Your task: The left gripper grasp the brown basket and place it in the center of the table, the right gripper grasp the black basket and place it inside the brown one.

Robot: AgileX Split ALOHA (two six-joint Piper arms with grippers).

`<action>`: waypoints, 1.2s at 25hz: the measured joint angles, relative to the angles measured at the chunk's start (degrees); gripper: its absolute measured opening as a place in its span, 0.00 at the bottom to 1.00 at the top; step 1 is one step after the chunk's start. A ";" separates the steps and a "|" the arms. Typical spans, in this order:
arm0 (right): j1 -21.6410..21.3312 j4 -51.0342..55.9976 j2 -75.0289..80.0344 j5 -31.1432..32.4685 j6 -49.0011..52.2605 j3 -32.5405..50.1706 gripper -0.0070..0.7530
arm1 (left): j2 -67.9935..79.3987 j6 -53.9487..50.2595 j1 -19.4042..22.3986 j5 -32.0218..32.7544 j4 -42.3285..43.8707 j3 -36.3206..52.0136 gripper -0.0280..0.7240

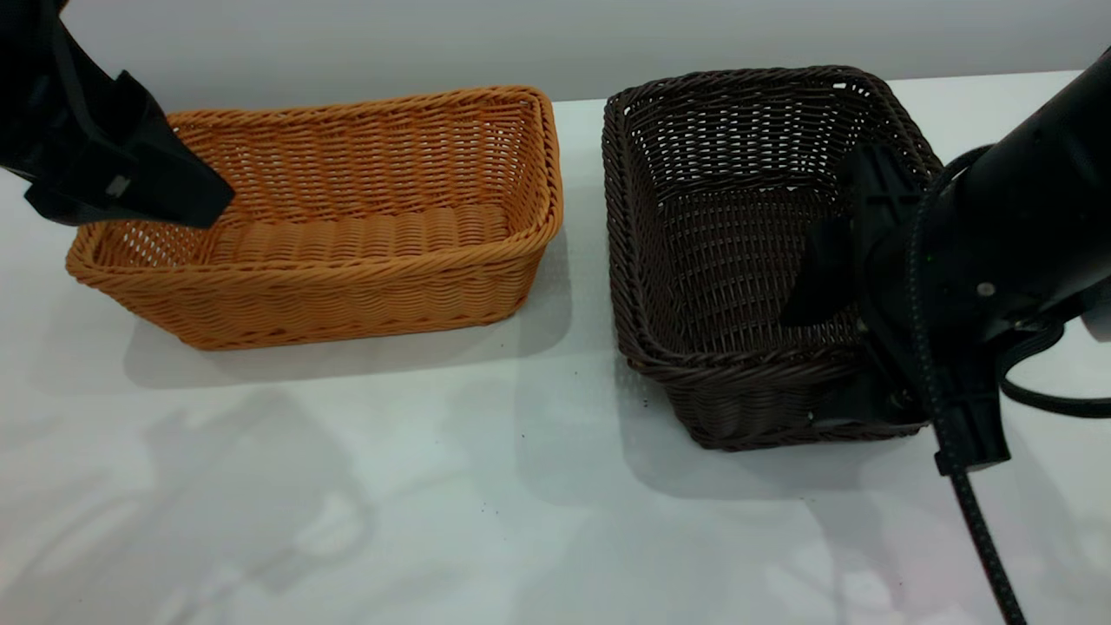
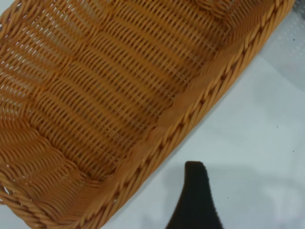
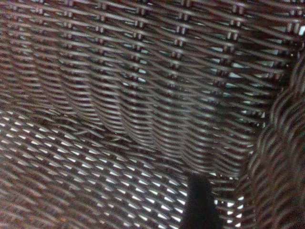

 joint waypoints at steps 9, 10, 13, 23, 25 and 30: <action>0.00 0.00 4.88 -1.61 0.47 -2.03 0.62 | 0.00 0.05 0.00 0.30 -0.24 0.00 0.69; 0.00 0.00 5.27 -1.60 0.47 -2.03 0.62 | 0.00 0.05 0.00 0.30 -0.24 0.00 0.69; 0.00 0.00 6.11 -2.28 0.47 -2.03 0.62 | 0.00 0.05 0.00 0.30 -0.24 0.00 0.69; 0.00 -0.16 7.20 1.76 -1.83 -2.03 0.53 | 0.00 0.05 0.00 0.45 -1.62 0.00 0.65; 0.00 -0.16 7.27 3.18 -1.83 -2.03 0.41 | 0.00 0.05 0.00 0.60 -1.62 0.00 0.65; 0.00 -0.17 7.34 6.10 -1.94 -2.03 0.39 | 0.00 0.05 0.00 0.60 -1.56 0.00 0.65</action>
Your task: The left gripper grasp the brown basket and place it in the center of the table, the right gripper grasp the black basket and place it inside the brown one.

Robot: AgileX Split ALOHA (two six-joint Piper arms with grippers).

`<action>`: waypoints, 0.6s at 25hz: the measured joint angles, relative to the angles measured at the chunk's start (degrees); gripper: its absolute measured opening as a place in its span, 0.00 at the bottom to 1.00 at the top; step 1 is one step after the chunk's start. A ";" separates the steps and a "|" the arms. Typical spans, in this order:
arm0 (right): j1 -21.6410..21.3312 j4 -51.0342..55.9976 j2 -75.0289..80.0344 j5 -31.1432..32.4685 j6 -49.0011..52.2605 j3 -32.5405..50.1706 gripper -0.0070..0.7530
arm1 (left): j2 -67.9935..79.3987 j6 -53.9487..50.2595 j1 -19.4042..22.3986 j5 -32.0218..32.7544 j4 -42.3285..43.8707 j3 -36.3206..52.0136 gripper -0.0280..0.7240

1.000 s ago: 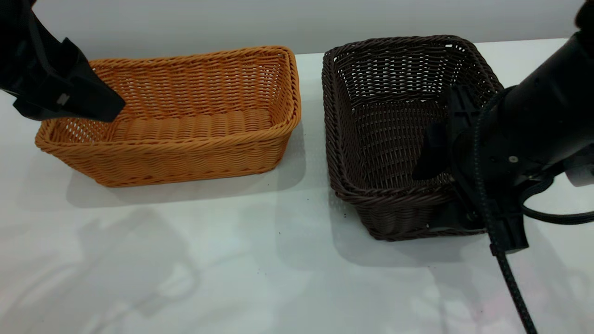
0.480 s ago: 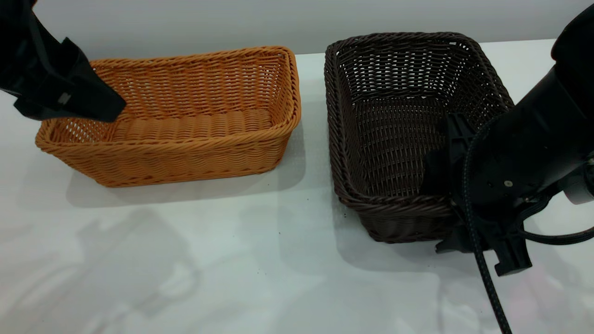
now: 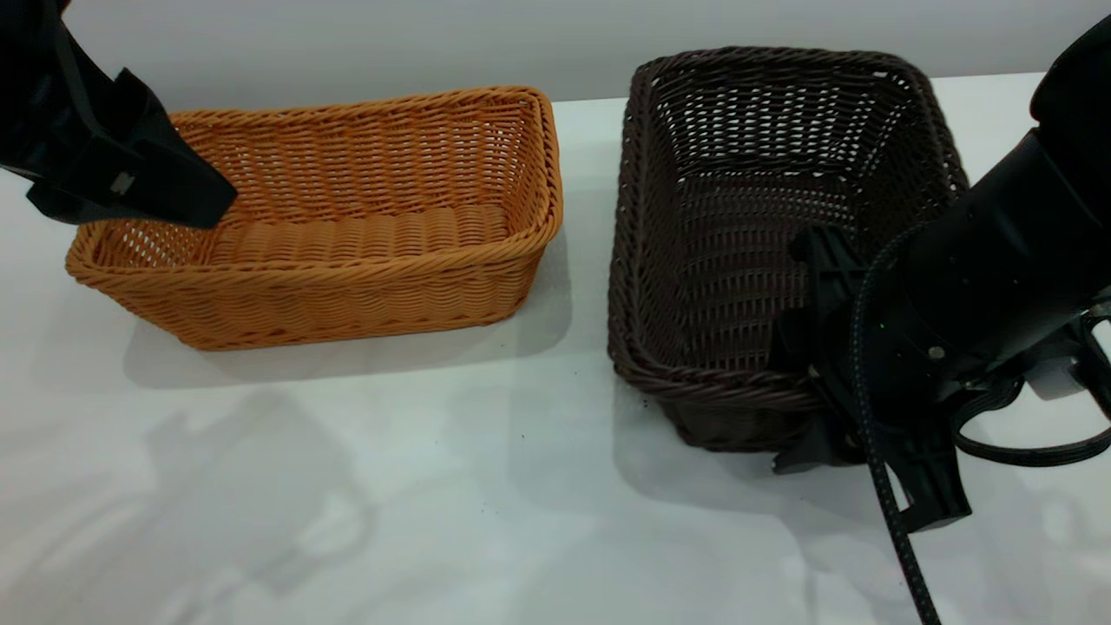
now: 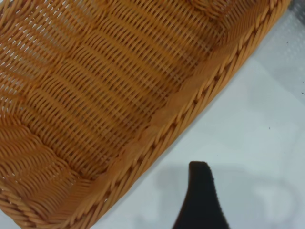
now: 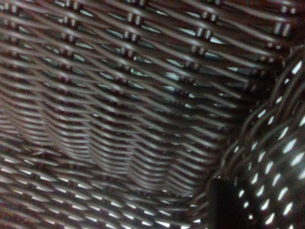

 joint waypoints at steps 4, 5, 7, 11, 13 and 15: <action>0.00 0.00 -0.51 2.53 -2.28 0.00 0.40 | 0.00 0.00 0.00 -0.05 0.00 0.00 0.65; 0.00 0.13 -0.89 2.93 -2.71 0.00 0.40 | 0.00 0.00 0.00 -0.21 0.00 0.00 0.65; 0.00 0.13 -1.74 3.18 -3.73 0.00 0.40 | 0.00 0.00 0.00 -0.33 0.05 0.00 0.65; -0.06 0.13 -4.19 2.38 -4.83 0.12 0.40 | 0.00 0.00 0.00 -0.36 0.05 0.00 0.65; -0.06 -0.32 -5.38 1.88 -4.83 0.26 0.40 | 0.00 0.00 0.00 -0.43 -0.06 0.00 0.65; -0.06 -1.97 -6.47 1.67 -4.83 0.25 0.40 | 0.00 -0.05 -0.37 -1.08 -0.13 0.00 0.65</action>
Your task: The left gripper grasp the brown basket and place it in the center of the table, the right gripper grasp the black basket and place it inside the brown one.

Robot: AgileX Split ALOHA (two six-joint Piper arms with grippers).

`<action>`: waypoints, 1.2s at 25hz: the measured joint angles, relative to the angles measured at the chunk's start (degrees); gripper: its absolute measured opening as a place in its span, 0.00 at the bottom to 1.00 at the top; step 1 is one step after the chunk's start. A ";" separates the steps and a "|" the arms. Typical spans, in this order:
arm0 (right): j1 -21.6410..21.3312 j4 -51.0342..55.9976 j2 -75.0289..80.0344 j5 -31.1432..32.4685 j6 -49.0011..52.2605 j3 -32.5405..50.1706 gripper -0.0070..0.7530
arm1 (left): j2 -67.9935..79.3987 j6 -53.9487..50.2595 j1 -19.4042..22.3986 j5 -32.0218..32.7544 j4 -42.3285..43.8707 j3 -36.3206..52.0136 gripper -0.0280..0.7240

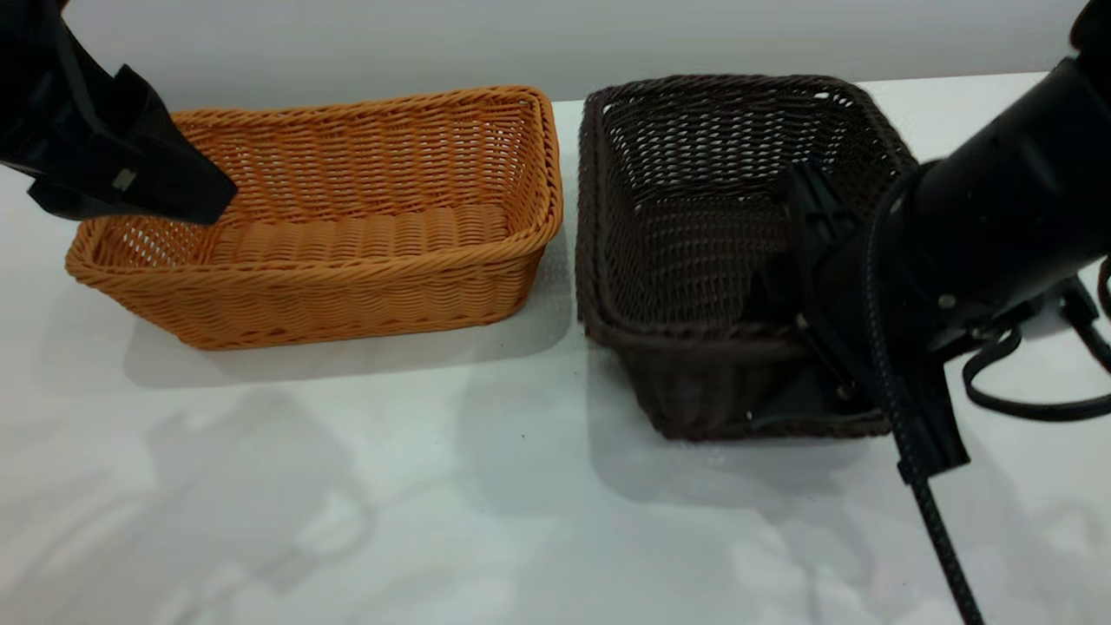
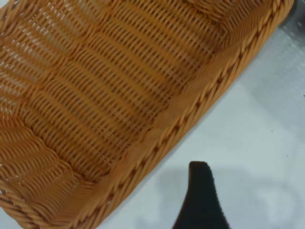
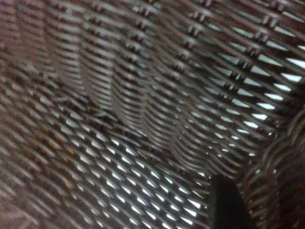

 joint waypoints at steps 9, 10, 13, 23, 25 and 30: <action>-0.10 -4.91 -4.38 -1.36 0.01 0.00 0.40 | 0.00 0.00 -1.32 -1.43 0.18 0.00 0.65; -0.10 -5.17 -4.87 -1.61 0.01 0.00 0.40 | 0.00 0.00 -1.32 -1.59 0.17 0.00 0.65; -0.10 -5.17 -6.21 -2.47 0.01 0.00 0.40 | 0.00 0.00 -1.32 -1.94 0.24 0.00 0.65; -6.18 -13.84 -9.48 2.28 -1.59 -0.19 0.40 | 6.76 1.02 -1.27 -5.29 0.58 0.00 0.65; -8.52 -16.89 -10.40 3.89 -2.98 -0.24 0.40 | 8.95 2.74 -1.27 -5.28 0.72 -0.79 0.65; -14.42 -24.60 -10.53 11.38 -6.46 -0.29 0.40 | 14.23 6.66 -1.27 -4.73 0.72 -4.93 0.65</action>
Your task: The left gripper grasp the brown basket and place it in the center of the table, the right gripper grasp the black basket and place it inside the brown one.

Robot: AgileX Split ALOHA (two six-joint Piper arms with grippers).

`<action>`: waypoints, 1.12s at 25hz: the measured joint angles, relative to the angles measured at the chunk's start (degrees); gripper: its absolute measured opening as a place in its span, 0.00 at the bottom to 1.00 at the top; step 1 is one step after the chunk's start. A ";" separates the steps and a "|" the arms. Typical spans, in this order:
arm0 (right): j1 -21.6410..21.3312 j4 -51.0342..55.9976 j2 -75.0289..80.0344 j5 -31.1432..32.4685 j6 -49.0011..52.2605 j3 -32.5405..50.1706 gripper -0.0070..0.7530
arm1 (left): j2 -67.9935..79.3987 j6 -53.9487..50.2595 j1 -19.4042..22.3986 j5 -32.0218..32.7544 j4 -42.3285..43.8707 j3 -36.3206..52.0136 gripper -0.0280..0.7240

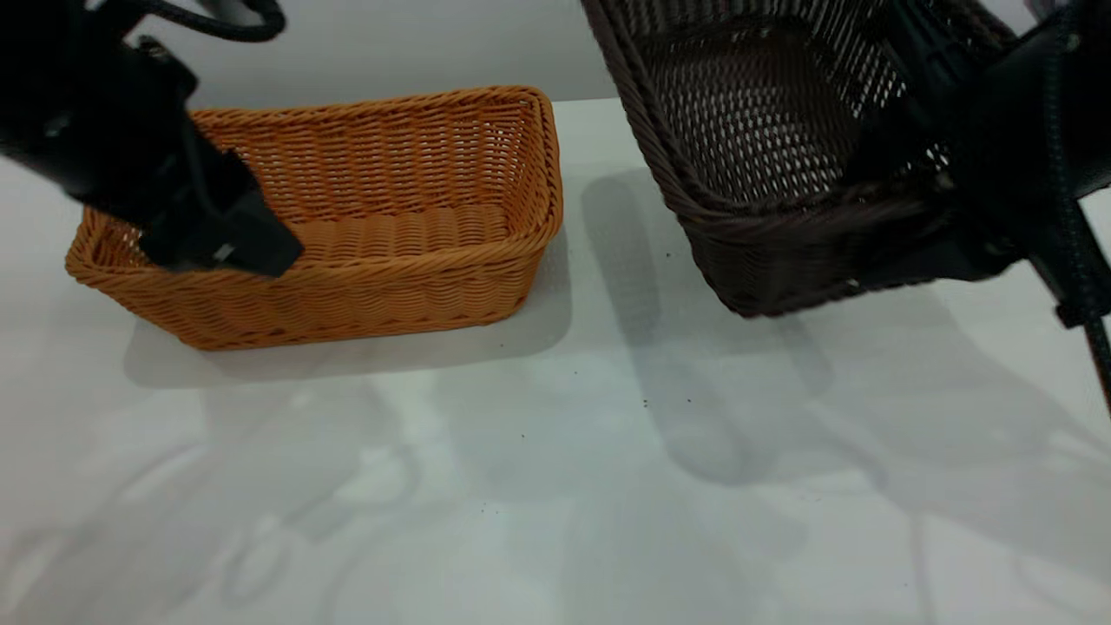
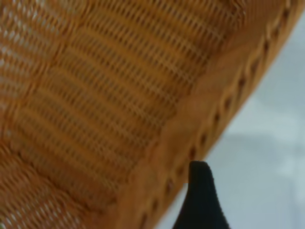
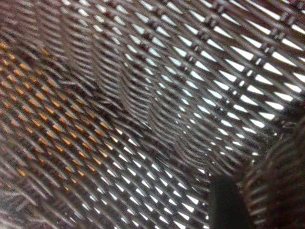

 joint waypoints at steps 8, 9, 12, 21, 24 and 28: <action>-6.44 -5.89 0.00 8.92 -7.09 -4.75 0.40 | 6.98 5.02 0.00 3.93 2.84 -7.86 0.65; -6.83 -6.58 0.00 10.15 -7.08 -5.83 0.40 | 7.79 5.29 0.00 4.58 3.53 -8.54 0.65; -7.37 -8.77 0.00 13.77 -7.27 -8.97 0.40 | 9.73 5.29 0.00 5.37 4.61 -9.38 0.65; -7.37 -11.27 0.00 16.64 -6.60 -14.84 0.40 | 13.60 6.47 0.00 4.74 7.95 -9.38 0.65; -7.37 -11.65 0.05 17.17 -6.65 -14.84 0.40 | 14.82 6.47 0.00 2.61 9.45 -9.38 0.65; -7.37 -11.60 0.05 17.28 -7.54 -14.84 0.40 | 17.34 7.32 0.00 -0.01 9.45 -9.38 0.60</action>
